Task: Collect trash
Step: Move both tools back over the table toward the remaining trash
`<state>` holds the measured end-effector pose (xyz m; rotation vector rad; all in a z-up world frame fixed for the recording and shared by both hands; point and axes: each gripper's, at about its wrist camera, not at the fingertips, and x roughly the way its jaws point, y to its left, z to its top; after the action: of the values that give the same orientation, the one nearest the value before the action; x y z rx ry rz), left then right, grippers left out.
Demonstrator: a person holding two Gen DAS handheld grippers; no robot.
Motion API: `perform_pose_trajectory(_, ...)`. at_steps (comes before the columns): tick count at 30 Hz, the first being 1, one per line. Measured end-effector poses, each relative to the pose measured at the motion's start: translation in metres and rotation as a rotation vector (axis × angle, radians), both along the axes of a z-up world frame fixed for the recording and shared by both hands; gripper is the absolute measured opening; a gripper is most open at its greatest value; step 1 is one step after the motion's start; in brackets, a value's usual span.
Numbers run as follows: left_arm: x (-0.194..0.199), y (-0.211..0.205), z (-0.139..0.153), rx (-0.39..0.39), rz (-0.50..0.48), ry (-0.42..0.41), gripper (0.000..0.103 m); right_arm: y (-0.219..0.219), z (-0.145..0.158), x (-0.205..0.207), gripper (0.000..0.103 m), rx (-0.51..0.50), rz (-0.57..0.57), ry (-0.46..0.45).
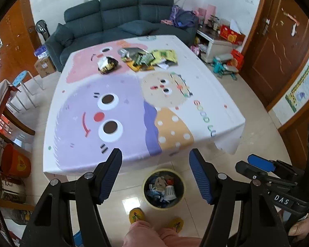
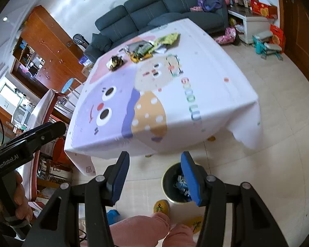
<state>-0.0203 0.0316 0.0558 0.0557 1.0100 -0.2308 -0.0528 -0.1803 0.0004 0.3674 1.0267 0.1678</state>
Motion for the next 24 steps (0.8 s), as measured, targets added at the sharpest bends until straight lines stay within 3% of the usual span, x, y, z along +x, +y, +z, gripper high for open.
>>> perform_pose_trajectory(9,0.046,0.03,0.01,-0.011,0.047,-0.036,0.066,0.005,0.029,0.053,0.052,-0.041,0.008,-0.046)
perform_pose_trajectory(18,0.178,0.054,-0.01,-0.093,0.015,0.009,0.066,0.035,0.044,0.162,0.052,-0.108,-0.023,-0.052)
perform_pose_trajectory(24,0.275,0.06,-0.044,-0.121,-0.062,0.093,0.066,0.061,0.025,0.26,0.052,-0.134,-0.053,0.005)
